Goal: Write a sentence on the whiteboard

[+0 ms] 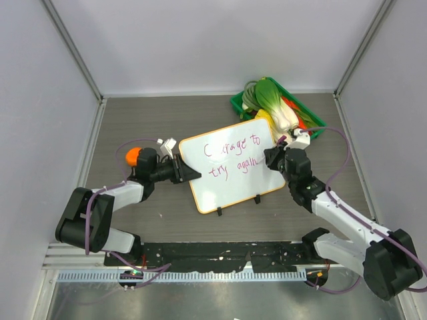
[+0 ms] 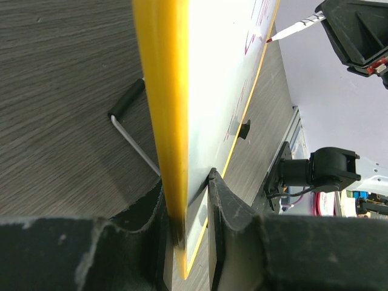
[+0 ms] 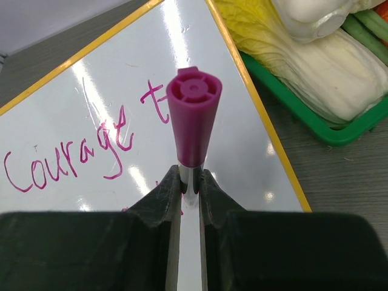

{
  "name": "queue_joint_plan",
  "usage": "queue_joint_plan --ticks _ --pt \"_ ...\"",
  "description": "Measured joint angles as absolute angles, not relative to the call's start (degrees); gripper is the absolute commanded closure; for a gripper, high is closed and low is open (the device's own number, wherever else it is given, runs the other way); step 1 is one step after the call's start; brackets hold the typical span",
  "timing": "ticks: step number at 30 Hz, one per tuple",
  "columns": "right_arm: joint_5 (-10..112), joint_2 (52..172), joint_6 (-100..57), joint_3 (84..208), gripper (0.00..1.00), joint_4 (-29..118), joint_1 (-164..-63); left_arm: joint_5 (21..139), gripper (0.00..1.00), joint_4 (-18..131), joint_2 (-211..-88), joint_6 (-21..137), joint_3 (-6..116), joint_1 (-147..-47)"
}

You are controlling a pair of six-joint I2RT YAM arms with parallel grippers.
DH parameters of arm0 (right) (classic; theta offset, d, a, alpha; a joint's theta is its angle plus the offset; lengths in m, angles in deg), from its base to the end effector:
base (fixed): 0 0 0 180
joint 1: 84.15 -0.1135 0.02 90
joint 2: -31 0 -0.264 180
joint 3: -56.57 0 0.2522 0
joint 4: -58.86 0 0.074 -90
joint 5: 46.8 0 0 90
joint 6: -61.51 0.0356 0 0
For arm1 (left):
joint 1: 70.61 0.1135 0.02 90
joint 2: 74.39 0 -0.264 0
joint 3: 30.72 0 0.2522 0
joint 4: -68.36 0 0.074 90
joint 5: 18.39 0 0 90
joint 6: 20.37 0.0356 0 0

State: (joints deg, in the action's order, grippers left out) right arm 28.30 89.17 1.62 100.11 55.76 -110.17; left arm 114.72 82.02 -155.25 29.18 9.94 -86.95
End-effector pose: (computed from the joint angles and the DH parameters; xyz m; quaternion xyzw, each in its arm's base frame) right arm 0.2089 0.0918 0.2411 0.1050 0.7976 0.1827 0.5652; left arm 0.2428 -0.0965 0.1667 0.0237 0.8140 -0.5075 0.2817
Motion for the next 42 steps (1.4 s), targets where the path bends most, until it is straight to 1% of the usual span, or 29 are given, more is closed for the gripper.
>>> queue_joint_plan --ticks 11,22,35,42 --pt "28.0 83.1 1.0 100.8 0.99 54.1 -110.2 114.7 1.0 82.0 -155.3 29.2 10.0 -87.0" --pt "27.8 82.5 0.9 100.8 0.99 53.3 -110.2 114.7 1.0 82.0 -155.3 29.2 10.0 -87.0" --pt "26.3 79.0 0.3 100.0 0.99 52.8 -110.2 114.7 1.0 82.0 -155.3 29.2 10.0 -87.0" --pt "25.9 80.6 0.1 99.9 0.99 53.3 -110.2 114.7 1.0 82.0 -155.3 29.2 10.0 -87.0"
